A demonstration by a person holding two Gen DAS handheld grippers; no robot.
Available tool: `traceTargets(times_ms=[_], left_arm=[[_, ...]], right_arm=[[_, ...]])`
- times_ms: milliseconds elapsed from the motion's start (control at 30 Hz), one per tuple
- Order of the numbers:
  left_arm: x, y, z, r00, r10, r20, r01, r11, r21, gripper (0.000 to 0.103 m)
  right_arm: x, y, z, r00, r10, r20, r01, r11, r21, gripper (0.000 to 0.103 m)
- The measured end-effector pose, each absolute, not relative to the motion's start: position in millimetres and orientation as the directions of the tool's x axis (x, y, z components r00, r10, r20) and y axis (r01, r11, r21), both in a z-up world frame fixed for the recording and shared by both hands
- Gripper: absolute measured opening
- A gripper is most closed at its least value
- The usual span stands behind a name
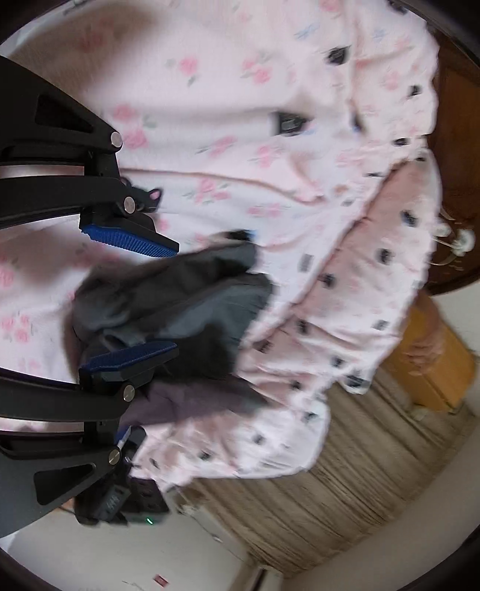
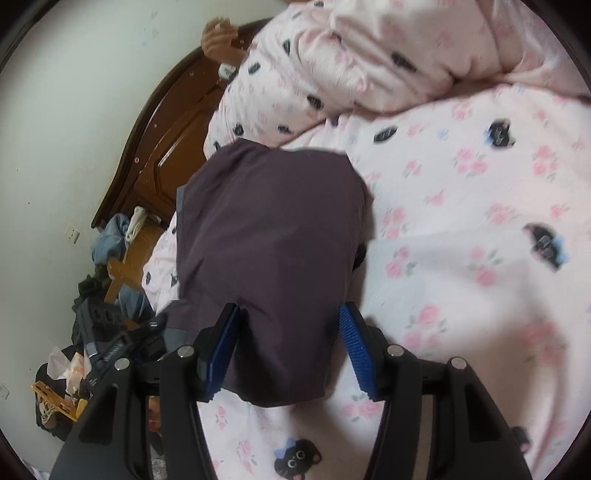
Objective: Fold clothes
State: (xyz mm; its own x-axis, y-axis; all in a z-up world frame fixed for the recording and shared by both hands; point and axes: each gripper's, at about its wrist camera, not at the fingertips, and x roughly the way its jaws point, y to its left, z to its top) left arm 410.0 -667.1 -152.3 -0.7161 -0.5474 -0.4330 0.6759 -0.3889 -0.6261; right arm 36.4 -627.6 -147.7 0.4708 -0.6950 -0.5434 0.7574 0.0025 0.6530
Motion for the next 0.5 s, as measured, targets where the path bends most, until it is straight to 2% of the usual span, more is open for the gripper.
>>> traceTargets(times_ms=[100,233,333,400,500], left_arm=[[406.7,-649.1,-123.3,-0.744,-0.564,-0.358,0.646,-0.473,-0.599,0.042],[373.4,-623.1,-93.5,-0.820,-0.486,-0.303,0.567,-0.623,-0.538,0.044],[337.6,-618.9,-96.6,-0.804,-0.451,-0.389,0.594,-0.655,-0.468,0.045],[321.0,-626.2,-114.2,-0.748,-0.450,-0.487,0.655,-0.619,-0.433,0.044],[316.5,-638.1,-143.4,-0.679,-0.456,-0.575,0.723,-0.551,-0.417,0.044]], right_arm=[[39.2,-631.6,-131.9,0.449,-0.708,-0.545,0.783,0.018,0.622,0.058],[42.9,-636.9,-110.8,0.419,-0.726,-0.544,0.815,0.037,0.579,0.058],[51.4,-646.8,-98.0,0.408,-0.726,-0.554,0.840,0.060,0.540,0.058],[56.9,-655.1,-89.5,0.404,-0.723,-0.560,0.853,0.078,0.516,0.058],[67.3,-670.5,-77.4,0.411,-0.713,-0.568,0.867,0.113,0.486,0.058]])
